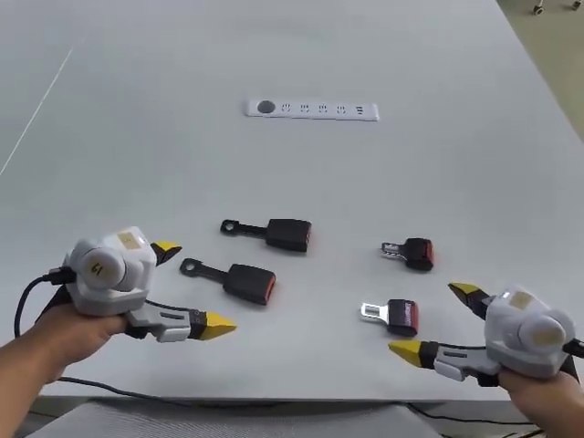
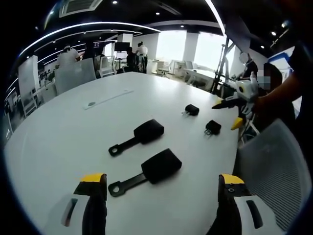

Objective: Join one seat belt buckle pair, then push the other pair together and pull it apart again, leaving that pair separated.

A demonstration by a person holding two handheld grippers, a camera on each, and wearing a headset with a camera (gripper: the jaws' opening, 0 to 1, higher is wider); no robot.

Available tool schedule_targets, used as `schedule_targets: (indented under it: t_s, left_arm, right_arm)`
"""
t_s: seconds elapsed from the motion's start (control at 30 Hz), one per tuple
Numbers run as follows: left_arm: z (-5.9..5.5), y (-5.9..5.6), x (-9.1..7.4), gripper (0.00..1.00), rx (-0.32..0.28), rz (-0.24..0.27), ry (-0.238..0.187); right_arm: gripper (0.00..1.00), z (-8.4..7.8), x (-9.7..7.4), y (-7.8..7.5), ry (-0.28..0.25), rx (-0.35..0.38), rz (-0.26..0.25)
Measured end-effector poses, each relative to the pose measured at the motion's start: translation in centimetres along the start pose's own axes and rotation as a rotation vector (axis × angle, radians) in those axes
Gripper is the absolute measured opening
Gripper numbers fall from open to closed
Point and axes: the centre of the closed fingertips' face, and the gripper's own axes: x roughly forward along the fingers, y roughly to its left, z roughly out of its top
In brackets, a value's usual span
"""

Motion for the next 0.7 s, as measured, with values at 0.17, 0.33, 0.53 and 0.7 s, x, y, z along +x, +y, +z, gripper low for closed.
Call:
schedule_targets:
  t_s: [0.17, 0.33, 0.53, 0.7]
  left_arm:
    - [0.2, 0.2, 0.8, 0.96, 0.018, -0.014, 0.014]
    - [0.5, 0.2, 1.7, 0.96, 0.038, -0.034, 0.026]
    - [0.4, 0.0, 2.6, 0.95, 0.072, -0.067, 0.057]
    - [0.5, 0.3, 3.2, 0.95, 0.092, -0.081, 0.075]
  right_arm:
    - [0.89, 0.0, 0.2, -0.2, 0.007, 0.005, 0.021]
    - [0.86, -0.2, 0.5, -0.5, 0.022, 0.001, 0.037]
    - [0.86, -0.2, 0.9, -1.0, 0.029, -0.004, 0.049]
    - [0.85, -0.5, 1.4, -0.9, 0.05, -0.028, 0.082]
